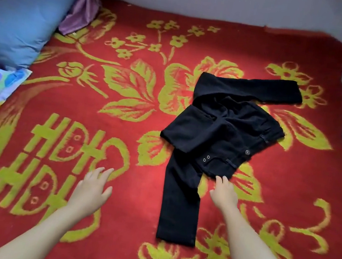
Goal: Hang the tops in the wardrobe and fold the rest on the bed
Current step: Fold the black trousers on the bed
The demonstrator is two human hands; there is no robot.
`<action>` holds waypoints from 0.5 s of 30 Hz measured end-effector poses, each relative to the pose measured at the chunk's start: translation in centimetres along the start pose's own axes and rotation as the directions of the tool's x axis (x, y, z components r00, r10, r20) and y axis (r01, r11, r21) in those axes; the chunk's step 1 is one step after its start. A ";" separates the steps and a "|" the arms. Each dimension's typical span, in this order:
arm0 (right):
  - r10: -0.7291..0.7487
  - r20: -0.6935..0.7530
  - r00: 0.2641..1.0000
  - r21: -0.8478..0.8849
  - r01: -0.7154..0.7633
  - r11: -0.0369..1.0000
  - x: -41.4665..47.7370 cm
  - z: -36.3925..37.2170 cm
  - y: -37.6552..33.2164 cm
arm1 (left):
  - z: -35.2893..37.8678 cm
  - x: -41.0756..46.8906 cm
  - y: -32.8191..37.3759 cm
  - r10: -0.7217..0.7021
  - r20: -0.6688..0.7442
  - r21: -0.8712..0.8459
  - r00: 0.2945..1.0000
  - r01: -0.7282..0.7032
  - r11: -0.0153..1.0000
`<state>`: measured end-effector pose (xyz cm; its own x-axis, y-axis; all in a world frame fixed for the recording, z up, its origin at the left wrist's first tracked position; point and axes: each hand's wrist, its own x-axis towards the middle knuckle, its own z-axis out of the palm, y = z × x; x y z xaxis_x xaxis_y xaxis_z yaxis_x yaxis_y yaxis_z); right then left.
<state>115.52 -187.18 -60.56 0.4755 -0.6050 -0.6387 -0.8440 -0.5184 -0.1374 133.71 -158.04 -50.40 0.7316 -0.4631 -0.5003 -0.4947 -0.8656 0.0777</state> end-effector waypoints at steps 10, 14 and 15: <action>0.081 0.048 0.996 -0.036 -0.080 0.996 7.8 2.8 0.3 | 3.0 -2.9 -6.7 -0.141 0.025 0.013 0.990 0.141 0.990; 0.025 -0.168 0.985 -0.058 -0.035 0.998 7.9 3.5 1.2 | 4.1 -4.4 -7.4 -0.158 0.063 0.043 0.985 0.156 0.987; 0.012 -0.192 0.981 -0.048 -0.022 0.999 8.0 3.4 1.5 | 4.2 -4.6 -7.4 -0.155 0.063 0.058 0.986 0.151 0.987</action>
<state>117.21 -190.78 -68.42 0.5038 -0.7161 -0.4830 -0.8413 -0.5336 -0.0865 131.97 -148.72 -52.30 0.7683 -0.3103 -0.5598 -0.4048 -0.9131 -0.0495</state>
